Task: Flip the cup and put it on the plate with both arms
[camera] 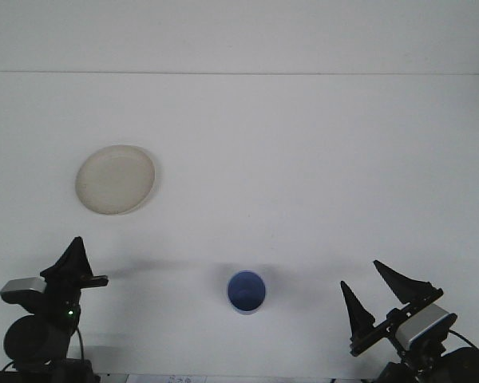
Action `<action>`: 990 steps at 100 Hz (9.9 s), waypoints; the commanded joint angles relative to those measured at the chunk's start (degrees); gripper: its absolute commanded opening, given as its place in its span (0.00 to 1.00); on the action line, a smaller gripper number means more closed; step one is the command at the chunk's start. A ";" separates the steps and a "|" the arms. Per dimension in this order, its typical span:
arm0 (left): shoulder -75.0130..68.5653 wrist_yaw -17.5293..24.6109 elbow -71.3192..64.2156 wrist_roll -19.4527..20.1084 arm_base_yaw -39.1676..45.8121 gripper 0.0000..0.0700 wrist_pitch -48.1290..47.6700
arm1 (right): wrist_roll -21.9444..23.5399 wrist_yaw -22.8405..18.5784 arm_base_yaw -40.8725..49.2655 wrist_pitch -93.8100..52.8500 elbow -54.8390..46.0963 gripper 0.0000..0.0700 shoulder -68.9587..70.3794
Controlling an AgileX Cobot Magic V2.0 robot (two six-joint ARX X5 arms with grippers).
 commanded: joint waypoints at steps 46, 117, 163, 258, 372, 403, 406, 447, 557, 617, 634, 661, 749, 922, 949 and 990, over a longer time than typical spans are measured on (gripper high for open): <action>39.54 29.79 41.72 11.08 -8.35 0.76 -32.70 | 0.61 0.22 0.48 -2.12 0.33 0.72 0.09; 78.86 17.27 57.88 15.74 -44.17 0.76 -42.42 | 0.59 0.22 0.48 -2.95 0.33 0.72 0.09; 88.52 13.73 57.88 17.11 -46.77 0.64 -39.34 | 0.57 0.24 0.48 -3.39 0.33 0.72 0.09; 72.19 2.60 58.07 21.38 -40.74 0.01 -45.48 | 0.20 0.26 0.48 -3.54 0.31 0.72 0.09; 103.89 -0.04 85.09 23.10 6.27 0.01 -47.43 | 0.20 0.26 0.48 -3.85 0.31 0.72 0.09; 106.92 -0.04 85.09 22.97 6.27 0.02 -48.39 | 0.22 0.26 0.48 -3.85 0.28 0.72 0.09; 106.92 -0.04 85.09 22.73 6.27 0.04 -48.00 | 0.22 0.26 0.48 -3.85 0.28 0.72 0.09; 106.68 -0.04 93.31 21.05 6.29 0.84 -53.27 | 0.20 0.24 0.48 -3.85 0.22 0.72 0.09; 20.76 13.07 30.56 2.86 -12.24 0.84 -32.39 | 0.17 0.24 0.48 -3.13 0.22 0.72 0.09; 15.96 13.05 26.93 2.97 -12.52 0.02 -30.56 | 0.00 -0.17 0.48 -1.99 0.24 0.01 0.09; 15.96 13.05 26.93 2.97 -12.52 0.02 -29.94 | -0.02 -0.20 0.48 -2.01 0.24 0.01 0.09; 15.96 12.37 26.93 4.44 -12.52 0.02 -29.73 | 0.00 -0.20 0.48 -2.01 0.24 0.01 0.09; -5.79 -9.31 -16.22 25.79 0.46 0.02 2.51 | 0.00 -0.20 0.48 -2.03 0.24 0.01 0.09; -5.79 -9.29 -16.81 25.77 0.55 0.02 4.74 | 0.22 -16.76 -47.23 28.96 -33.46 0.01 -5.90; -5.79 -9.29 -16.79 25.77 0.55 0.02 4.74 | 0.15 -16.79 -47.32 26.77 -33.73 0.01 -5.90; -5.79 -9.29 -16.79 25.77 0.55 0.02 4.74 | 0.15 -16.76 -47.32 28.37 -33.73 0.01 -5.90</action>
